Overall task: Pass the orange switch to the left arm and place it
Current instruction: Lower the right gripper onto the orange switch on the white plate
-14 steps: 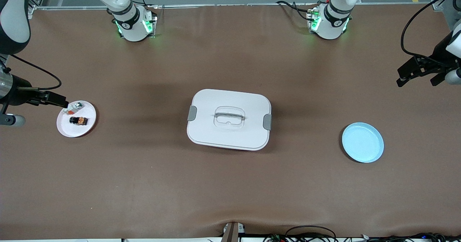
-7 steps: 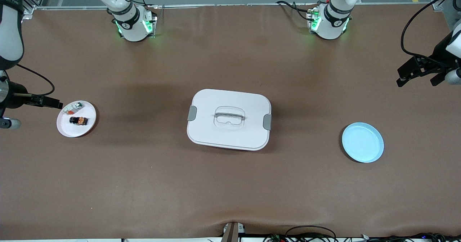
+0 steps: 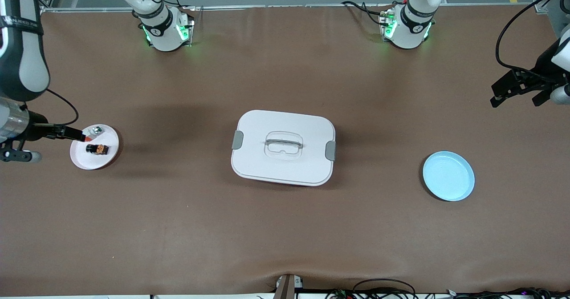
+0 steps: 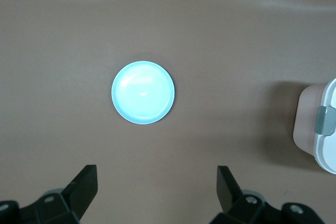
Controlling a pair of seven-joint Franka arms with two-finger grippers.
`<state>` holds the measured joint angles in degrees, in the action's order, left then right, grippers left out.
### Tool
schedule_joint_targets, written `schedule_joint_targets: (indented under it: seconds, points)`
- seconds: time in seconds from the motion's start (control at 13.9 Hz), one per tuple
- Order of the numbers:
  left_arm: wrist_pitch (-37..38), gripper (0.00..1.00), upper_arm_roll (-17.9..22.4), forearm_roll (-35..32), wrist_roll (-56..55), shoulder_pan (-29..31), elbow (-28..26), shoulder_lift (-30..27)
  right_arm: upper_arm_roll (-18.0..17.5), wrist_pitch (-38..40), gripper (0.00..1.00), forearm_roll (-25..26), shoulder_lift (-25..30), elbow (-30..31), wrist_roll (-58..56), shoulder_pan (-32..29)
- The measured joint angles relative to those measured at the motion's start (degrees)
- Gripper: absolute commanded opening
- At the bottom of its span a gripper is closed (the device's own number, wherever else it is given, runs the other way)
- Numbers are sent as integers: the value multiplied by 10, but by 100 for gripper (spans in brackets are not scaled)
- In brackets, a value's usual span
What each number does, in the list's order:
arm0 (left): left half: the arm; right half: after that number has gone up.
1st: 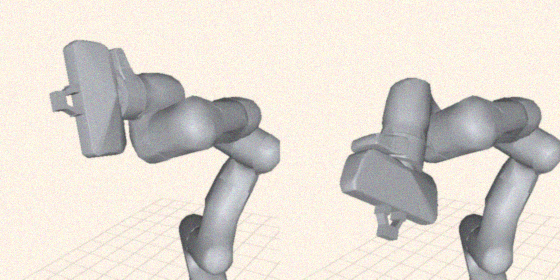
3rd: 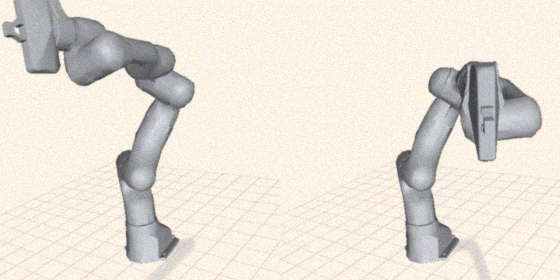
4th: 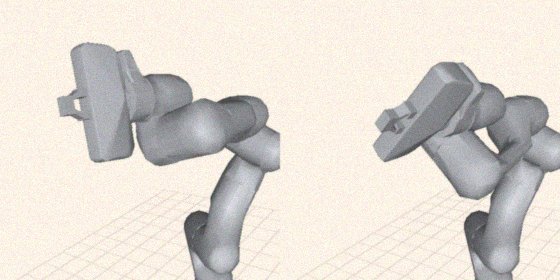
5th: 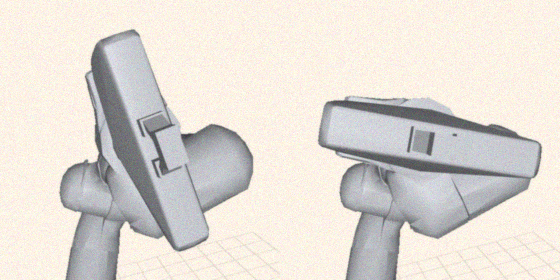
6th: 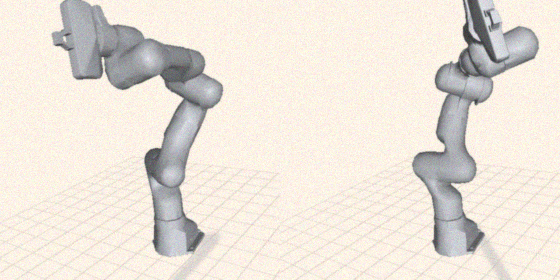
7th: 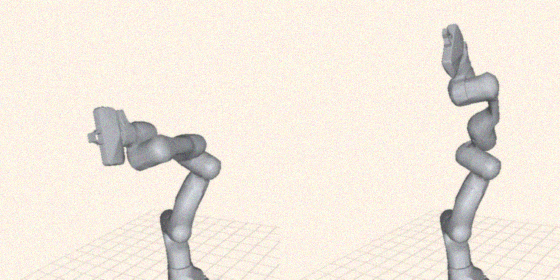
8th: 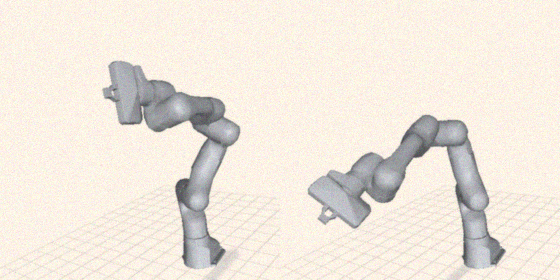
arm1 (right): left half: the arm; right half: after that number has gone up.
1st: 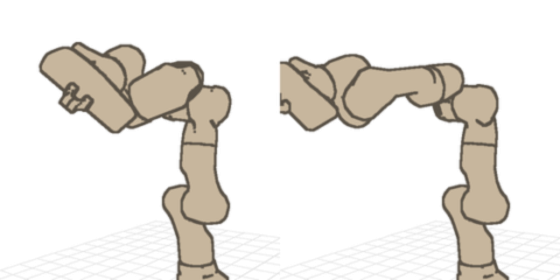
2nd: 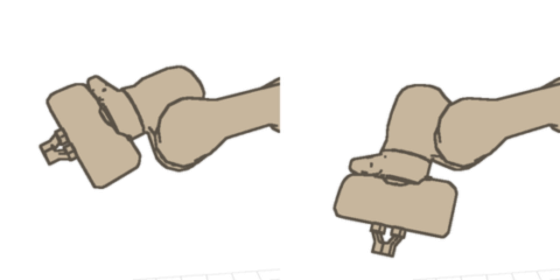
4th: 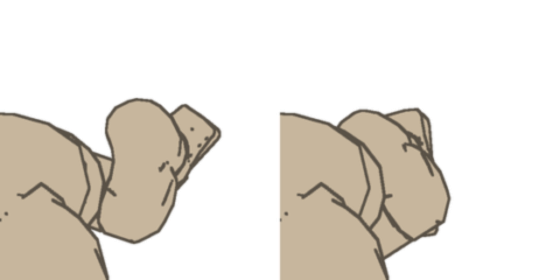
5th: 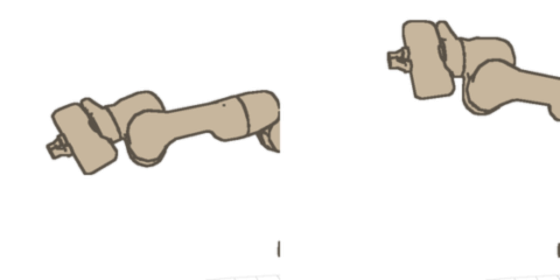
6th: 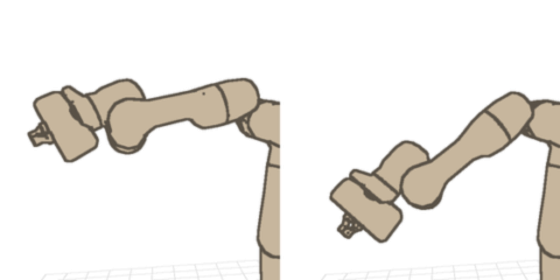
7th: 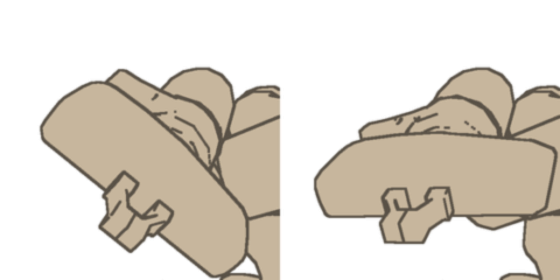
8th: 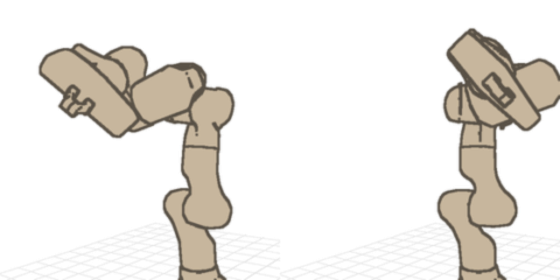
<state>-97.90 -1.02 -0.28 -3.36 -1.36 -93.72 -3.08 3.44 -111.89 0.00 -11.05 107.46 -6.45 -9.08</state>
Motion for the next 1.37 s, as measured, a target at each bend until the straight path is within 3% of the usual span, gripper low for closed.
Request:
schedule_joint_targets:
  seconds: [0.5, 0.94, 1.37]
  points:
    - [0, 100, 0, 0, 0, 0, 0, 0, 1, -130, 100, 4, -8, 81, -43, -44]
    - [0, 100, 0, 0, 0, 0, 0, 0, 0, -246, 100, 4, -64, 118, -50, -63]
    - [0, 100, 0, 0, 0, 0, 0, 0, 0, -302, 100, 4, -109, 133, -66, -64]
